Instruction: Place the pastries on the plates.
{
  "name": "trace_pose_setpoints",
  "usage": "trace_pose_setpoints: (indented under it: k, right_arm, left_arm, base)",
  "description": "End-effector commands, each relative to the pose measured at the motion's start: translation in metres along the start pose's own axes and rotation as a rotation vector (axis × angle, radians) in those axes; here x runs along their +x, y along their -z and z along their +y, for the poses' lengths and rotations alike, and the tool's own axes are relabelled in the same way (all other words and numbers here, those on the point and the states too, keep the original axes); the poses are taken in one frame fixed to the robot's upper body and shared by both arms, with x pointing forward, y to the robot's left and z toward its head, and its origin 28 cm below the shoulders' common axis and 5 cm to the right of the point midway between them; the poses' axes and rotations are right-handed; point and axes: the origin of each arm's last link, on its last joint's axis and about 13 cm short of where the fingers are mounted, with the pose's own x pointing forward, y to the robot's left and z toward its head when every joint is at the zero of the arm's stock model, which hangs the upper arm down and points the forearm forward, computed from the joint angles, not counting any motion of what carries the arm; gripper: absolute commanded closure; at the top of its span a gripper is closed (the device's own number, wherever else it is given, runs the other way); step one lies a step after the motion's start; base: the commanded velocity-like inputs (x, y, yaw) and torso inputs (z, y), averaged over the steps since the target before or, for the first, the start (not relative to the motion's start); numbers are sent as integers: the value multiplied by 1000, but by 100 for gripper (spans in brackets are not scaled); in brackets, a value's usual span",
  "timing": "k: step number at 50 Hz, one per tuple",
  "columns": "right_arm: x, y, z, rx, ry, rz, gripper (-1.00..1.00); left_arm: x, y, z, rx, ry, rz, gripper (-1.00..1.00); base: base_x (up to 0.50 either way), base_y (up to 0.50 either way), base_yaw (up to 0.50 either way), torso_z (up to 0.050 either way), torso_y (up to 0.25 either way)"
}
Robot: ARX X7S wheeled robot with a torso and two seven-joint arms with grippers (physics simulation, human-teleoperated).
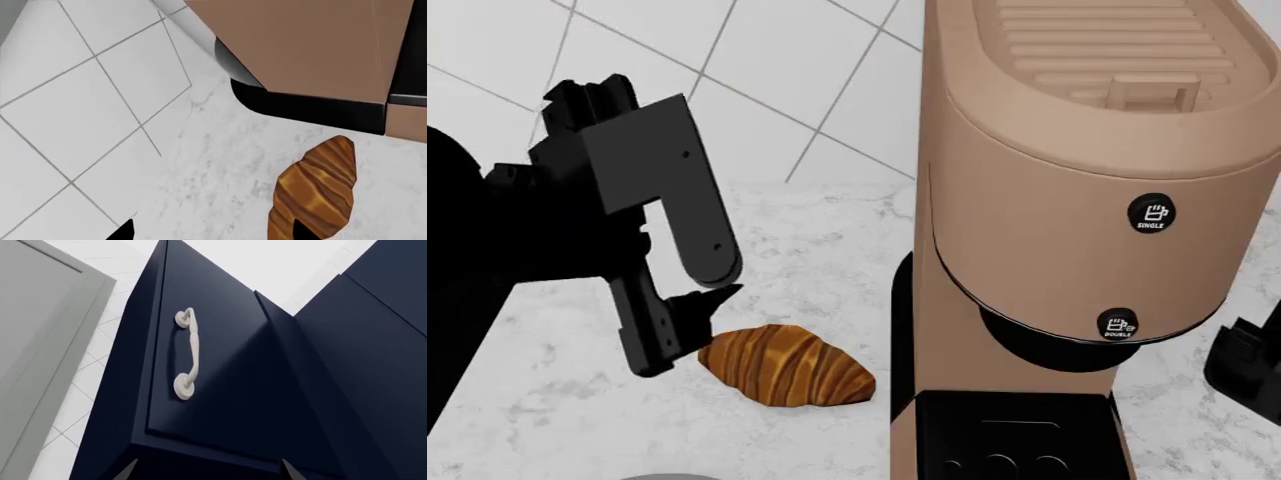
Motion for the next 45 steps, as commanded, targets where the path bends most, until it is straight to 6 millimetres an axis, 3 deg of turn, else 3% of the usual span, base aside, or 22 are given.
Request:
trace_pose_setpoints:
  k: [1, 26, 45]
  right_arm:
    - [1, 1, 0, 8, -3, -5, -100]
    - [0, -1, -1, 6, 4, 2, -100]
    - [0, -1, -2, 8, 4, 1, -100]
  left_arm:
    - [6, -4, -19, 58, 96, 14, -100]
    - [27, -14, -20, 143, 124, 22, -100]
    - [33, -20, -38, 195, 189, 20, -100]
  base:
    - [0, 0, 0, 0, 0]
    - [0, 0, 0, 0, 0]
    - [0, 0, 0, 0, 0]
